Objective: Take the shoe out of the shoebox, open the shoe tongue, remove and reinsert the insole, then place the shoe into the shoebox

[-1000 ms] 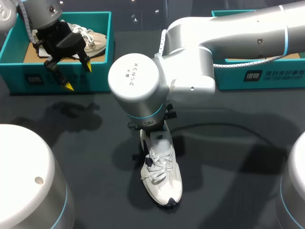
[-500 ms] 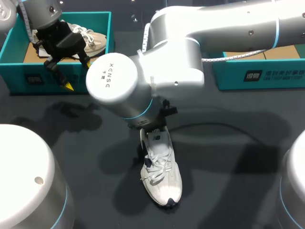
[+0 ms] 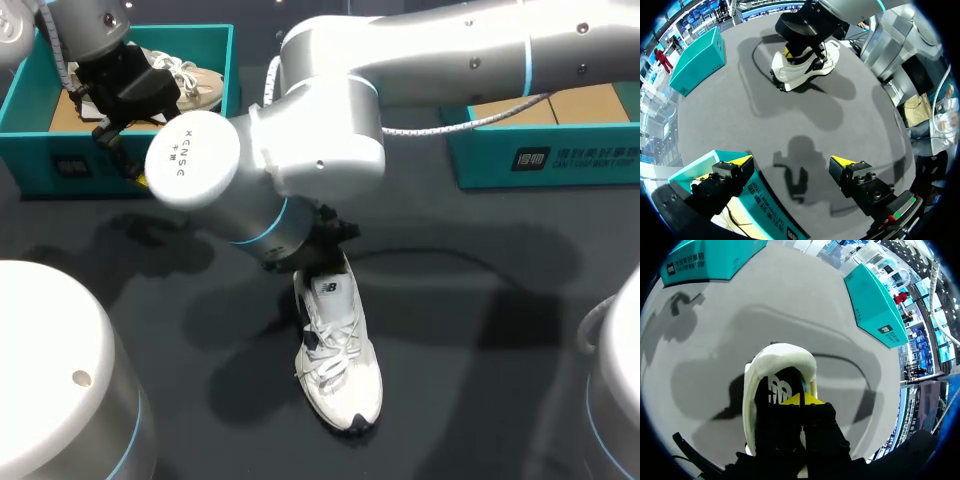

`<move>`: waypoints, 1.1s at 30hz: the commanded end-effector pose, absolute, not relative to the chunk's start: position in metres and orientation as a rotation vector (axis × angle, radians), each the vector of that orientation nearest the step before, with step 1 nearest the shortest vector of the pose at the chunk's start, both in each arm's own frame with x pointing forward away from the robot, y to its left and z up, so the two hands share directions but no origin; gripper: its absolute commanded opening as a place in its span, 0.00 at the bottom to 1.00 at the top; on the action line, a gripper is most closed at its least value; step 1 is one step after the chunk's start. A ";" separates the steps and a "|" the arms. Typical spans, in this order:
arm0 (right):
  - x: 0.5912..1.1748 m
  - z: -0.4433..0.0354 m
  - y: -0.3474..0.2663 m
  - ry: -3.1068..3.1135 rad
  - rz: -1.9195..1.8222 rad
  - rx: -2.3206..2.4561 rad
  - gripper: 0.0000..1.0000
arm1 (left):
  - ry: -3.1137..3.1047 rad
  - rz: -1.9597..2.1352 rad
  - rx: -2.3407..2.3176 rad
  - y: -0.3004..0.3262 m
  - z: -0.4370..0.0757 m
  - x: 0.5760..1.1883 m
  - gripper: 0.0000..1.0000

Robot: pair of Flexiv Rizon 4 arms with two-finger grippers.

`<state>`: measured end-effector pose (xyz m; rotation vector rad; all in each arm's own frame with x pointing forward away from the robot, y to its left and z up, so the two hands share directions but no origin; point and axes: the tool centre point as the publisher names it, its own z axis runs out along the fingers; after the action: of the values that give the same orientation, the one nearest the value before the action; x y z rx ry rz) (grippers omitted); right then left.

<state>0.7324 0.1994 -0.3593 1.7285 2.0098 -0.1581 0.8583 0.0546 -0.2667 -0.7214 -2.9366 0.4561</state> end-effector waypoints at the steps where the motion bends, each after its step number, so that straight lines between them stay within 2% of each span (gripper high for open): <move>1: 0.729 -0.370 0.206 1.893 -0.199 1.765 0.00 | -2.935 0.453 -0.723 0.055 -0.267 0.859 1.00; 11: 0.724 -0.350 0.214 1.846 -0.199 1.720 0.00 | -2.935 0.453 -0.723 0.055 -0.267 0.859 1.00; 26: 0.734 -0.389 0.205 1.918 -0.156 1.771 0.00 | -2.935 0.453 -0.723 0.055 -0.267 0.859 1.00; 33: 0.730 -0.374 0.214 1.922 -0.120 1.757 0.00 | -2.935 0.453 -0.723 0.055 -0.267 0.859 1.00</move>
<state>0.7387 0.2121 -0.3852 1.6878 2.0154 -0.1781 0.8583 0.0546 -0.2667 -0.7213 -2.9366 0.4563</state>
